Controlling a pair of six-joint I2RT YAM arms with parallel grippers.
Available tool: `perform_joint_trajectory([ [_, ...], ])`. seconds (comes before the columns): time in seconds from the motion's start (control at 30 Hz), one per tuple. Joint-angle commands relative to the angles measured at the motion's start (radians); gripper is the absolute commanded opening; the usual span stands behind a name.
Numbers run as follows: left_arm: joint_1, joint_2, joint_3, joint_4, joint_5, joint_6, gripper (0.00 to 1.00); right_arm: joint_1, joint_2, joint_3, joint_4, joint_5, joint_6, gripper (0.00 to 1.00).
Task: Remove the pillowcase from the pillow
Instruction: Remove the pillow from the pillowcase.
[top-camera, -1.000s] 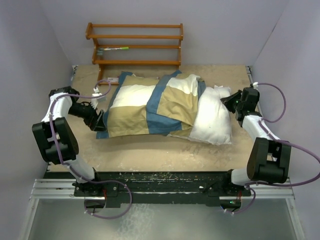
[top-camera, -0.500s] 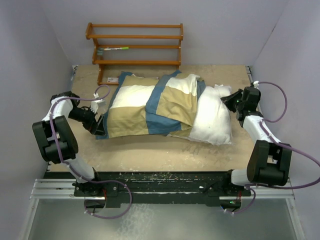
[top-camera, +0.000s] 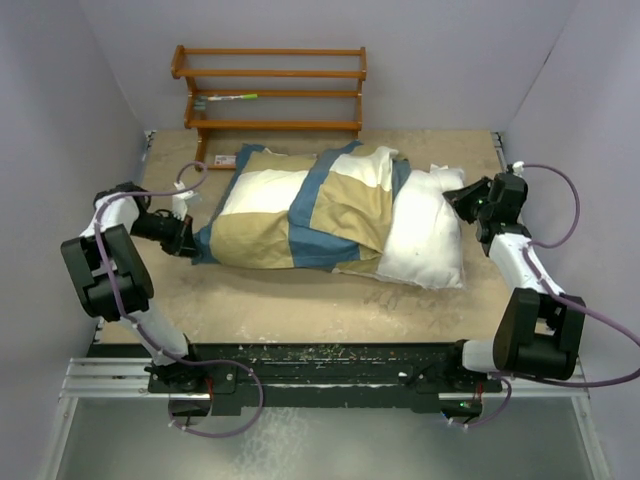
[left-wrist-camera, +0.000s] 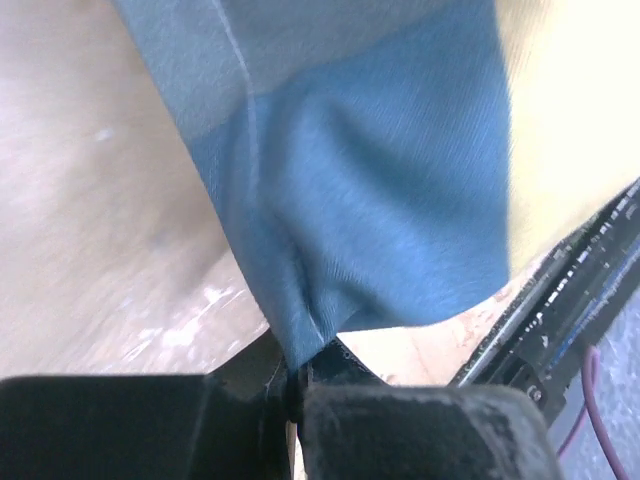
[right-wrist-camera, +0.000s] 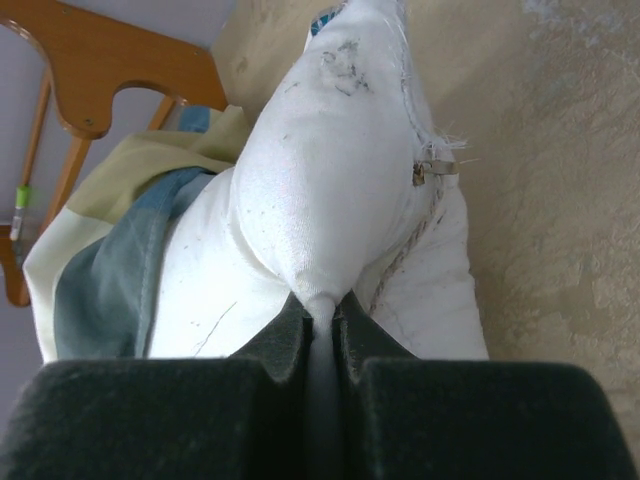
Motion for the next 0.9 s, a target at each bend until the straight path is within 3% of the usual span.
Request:
perform_joint_trajectory([
  [0.0, 0.101, -0.110, 0.080, 0.100, -0.051, -0.072, 0.00, -0.054, -0.062, 0.049, 0.075, -0.044, 0.062, 0.00],
  [0.2, 0.199, -0.171, -0.014, 0.418, -0.370, -0.110, 0.00, -0.104, -0.096, 0.080, 0.051, -0.024, 0.080, 0.00],
  [0.33, 0.236, -0.156, -0.106, 0.581, -0.496, -0.098, 0.00, -0.161, -0.111, 0.066, 0.057, -0.036, 0.121, 0.00],
  [0.43, 0.258, -0.147, -0.119, 0.627, -0.493, -0.109, 0.00, -0.168, -0.121, 0.071, 0.038, -0.034, 0.102, 0.00],
  [0.5, 0.261, -0.165, -0.082, 0.542, -0.375, -0.098, 0.00, -0.158, -0.134, 0.083, 0.067, -0.034, 0.064, 0.00],
  [0.57, 0.254, -0.218, -0.015, 0.392, -0.136, -0.076, 0.17, -0.081, -0.152, 0.104, 0.067, -0.035, 0.035, 0.00],
  [0.6, 0.244, -0.246, 0.043, 0.300, -0.032, -0.071, 0.36, -0.037, -0.163, 0.110, 0.086, -0.031, 0.016, 0.00],
  [0.63, 0.223, -0.275, 0.101, 0.229, 0.057, -0.080, 0.80, 0.013, -0.171, 0.122, 0.107, -0.035, 0.000, 0.00],
  [0.67, 0.199, -0.290, 0.180, 0.144, 0.132, -0.092, 0.98, 0.056, -0.169, 0.143, 0.114, -0.049, -0.016, 0.00],
  [0.8, 0.017, -0.232, 0.566, -0.185, 0.281, -0.137, 1.00, 0.180, -0.134, 0.291, 0.177, -0.139, -0.096, 0.00],
  [0.87, -0.116, -0.217, 0.672, -0.196, 0.272, -0.207, 1.00, 0.230, -0.106, 0.410, 0.216, -0.193, -0.159, 0.00],
])
